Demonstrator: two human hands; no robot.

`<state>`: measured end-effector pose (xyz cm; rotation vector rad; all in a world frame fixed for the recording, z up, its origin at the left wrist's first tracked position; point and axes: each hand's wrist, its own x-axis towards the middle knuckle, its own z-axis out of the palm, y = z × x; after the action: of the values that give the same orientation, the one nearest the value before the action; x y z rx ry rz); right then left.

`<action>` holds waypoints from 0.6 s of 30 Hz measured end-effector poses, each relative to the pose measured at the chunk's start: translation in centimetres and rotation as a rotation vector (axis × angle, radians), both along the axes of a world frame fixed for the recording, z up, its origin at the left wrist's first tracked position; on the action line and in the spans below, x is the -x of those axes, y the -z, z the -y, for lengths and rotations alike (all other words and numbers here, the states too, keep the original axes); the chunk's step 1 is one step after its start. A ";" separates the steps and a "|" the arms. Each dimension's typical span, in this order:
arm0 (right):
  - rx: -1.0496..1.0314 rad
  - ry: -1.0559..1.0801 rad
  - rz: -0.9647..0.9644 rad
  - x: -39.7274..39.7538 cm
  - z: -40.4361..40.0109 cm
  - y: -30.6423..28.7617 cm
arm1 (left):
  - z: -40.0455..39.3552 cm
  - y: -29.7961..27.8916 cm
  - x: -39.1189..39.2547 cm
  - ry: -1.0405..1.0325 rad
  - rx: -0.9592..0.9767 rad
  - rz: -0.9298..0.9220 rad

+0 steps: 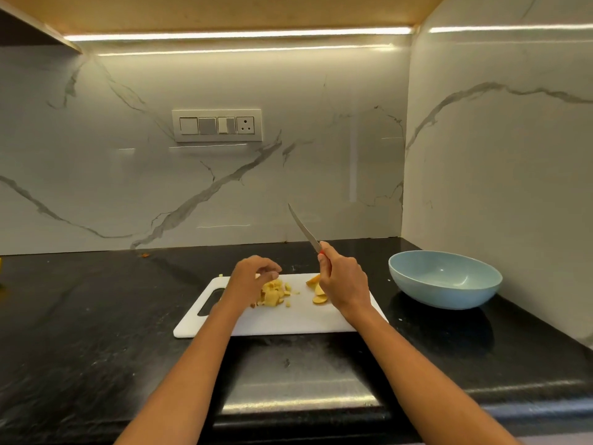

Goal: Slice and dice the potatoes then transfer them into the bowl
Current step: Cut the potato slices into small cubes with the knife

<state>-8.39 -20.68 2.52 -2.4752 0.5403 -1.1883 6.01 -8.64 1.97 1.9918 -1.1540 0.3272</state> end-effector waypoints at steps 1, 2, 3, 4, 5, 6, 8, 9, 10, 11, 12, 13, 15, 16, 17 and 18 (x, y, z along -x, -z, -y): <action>0.000 0.000 0.007 0.0 0.1 -0.1 | -0.3 -0.2 0.0 0.005 0.035 -0.023; -0.002 0.003 0.010 0.0 0.2 -0.2 | -0.6 -0.4 0.1 0.000 0.062 -0.036; -0.010 0.006 0.013 0.1 0.2 -0.2 | -0.9 -0.5 0.2 -0.020 0.081 -0.042; -0.019 0.012 0.015 0.2 0.2 -0.1 | -1.2 -0.5 0.2 -0.061 0.092 -0.045; -0.024 0.019 0.016 0.3 0.2 0.0 | -1.5 -0.3 0.1 -0.123 0.100 -0.048; -0.025 0.030 0.017 0.4 0.2 0.0 | -1.9 -0.1 -0.1 -0.201 0.101 -0.050; -0.030 0.050 0.018 0.7 0.3 0.0 | -2.8 0.7 -0.6 -0.367 0.081 -0.071; -0.033 0.056 0.019 0.8 0.3 0.0 | -3.3 1.0 -0.9 -0.438 0.057 -0.099; -0.034 0.060 0.020 0.8 0.3 0.0 | -3.7 1.2 -1.2 -0.496 0.021 -0.143; -0.033 0.061 0.023 0.9 0.3 -0.1 | -3.9 1.4 -1.4 -0.544 -0.024 -0.198; -0.033 0.060 0.027 0.9 0.3 -0.1 | -4.1 1.4 -1.5 -0.578 -0.062 -0.250; -0.034 0.057 0.032 0.9 0.3 -0.1 | -4.2 1.3 -1.5 -0.596 -0.083 -0.291; -0.038 0.046 0.041 1.0 0.2 -0.1 | -4.2 1.0 -1.4 -0.601 -0.100 -0.338; -0.040 0.041 0.045 1.0 0.1 -0.1 | -4.3 0.9 -1.3 -0.595 -0.113 -0.345; -0.042 0.040 0.046 0.9 0.1 -0.1 | -4.4 0.8 -1.3 -0.583 -0.130 -0.348; -0.044 0.043 0.043 0.9 0.1 -0.1 | -4.5 0.7 -1.3 -0.567 -0.146 -0.353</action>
<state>-9.26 -20.82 2.62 -2.4069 0.6044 -1.2291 7.30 -4.16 1.22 2.3657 -0.3896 0.1628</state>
